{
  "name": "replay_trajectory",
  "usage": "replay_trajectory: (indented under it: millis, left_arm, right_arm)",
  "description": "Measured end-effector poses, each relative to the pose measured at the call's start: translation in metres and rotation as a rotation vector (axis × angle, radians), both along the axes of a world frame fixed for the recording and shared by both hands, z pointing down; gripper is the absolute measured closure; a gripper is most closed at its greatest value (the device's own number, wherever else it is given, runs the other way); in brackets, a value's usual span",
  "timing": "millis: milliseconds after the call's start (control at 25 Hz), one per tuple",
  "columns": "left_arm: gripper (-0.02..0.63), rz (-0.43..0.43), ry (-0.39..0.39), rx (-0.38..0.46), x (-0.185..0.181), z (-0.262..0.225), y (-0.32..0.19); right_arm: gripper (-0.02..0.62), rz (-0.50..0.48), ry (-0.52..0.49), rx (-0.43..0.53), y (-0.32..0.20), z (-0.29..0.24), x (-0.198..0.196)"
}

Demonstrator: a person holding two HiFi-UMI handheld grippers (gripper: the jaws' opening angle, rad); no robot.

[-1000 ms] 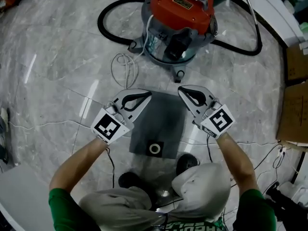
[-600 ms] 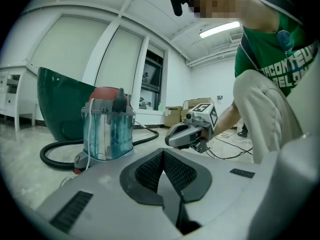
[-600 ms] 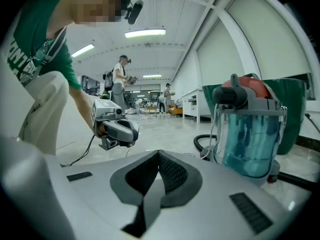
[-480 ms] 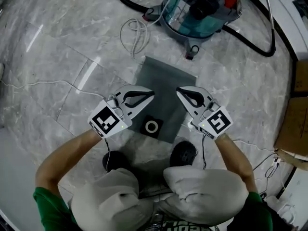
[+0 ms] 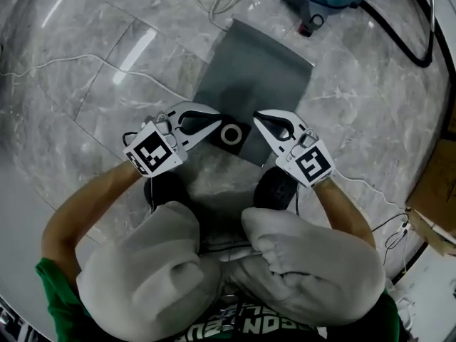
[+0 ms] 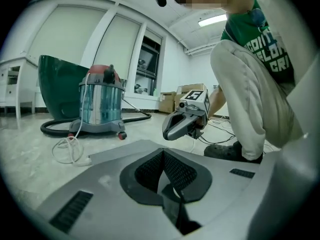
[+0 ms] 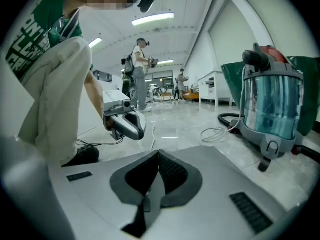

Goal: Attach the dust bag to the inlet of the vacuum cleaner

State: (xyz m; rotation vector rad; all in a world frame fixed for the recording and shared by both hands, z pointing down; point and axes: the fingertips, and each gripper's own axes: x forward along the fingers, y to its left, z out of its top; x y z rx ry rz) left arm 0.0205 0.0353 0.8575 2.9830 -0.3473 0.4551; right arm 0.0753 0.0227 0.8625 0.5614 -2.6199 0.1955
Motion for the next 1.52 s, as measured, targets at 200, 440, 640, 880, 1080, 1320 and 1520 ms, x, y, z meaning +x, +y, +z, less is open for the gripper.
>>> replay_trajectory:
  millis: [200, 440, 640, 880, 1080, 1320, 1520]
  left_arm:
    - [0.603, 0.068, -0.059, -0.028, 0.001, 0.042, 0.035]
    - [0.603, 0.174, -0.151, -0.029, 0.000, 0.083, 0.075]
    - [0.601, 0.260, -0.215, -0.008, 0.000, 0.102, 0.095]
    - [0.565, 0.269, -0.241, 0.006, 0.004, 0.109, 0.094]
    - [0.548, 0.267, -0.229, -0.006, 0.007, 0.105, 0.091]
    - [0.541, 0.284, -0.244, 0.003, 0.008, 0.105, 0.092]
    - [0.541, 0.296, -0.241, 0.027, 0.011, 0.096, 0.082]
  right_arm:
    - [0.586, -0.090, 0.084, -0.038, 0.036, 0.036, -0.005]
    - [0.586, -0.224, 0.147, -0.081, 0.074, 0.069, -0.012]
    - [0.584, -0.349, 0.219, -0.067, 0.106, 0.089, -0.016]
    - [0.568, -0.446, 0.329, 0.013, 0.124, 0.109, -0.018]
    - [0.506, -0.499, 0.394, 0.053, 0.132, 0.120, -0.016]
    - [0.494, -0.484, 0.453, 0.152, 0.130, 0.124, -0.014]
    - [0.494, -0.401, 0.410, 0.200, 0.117, 0.105, -0.014]
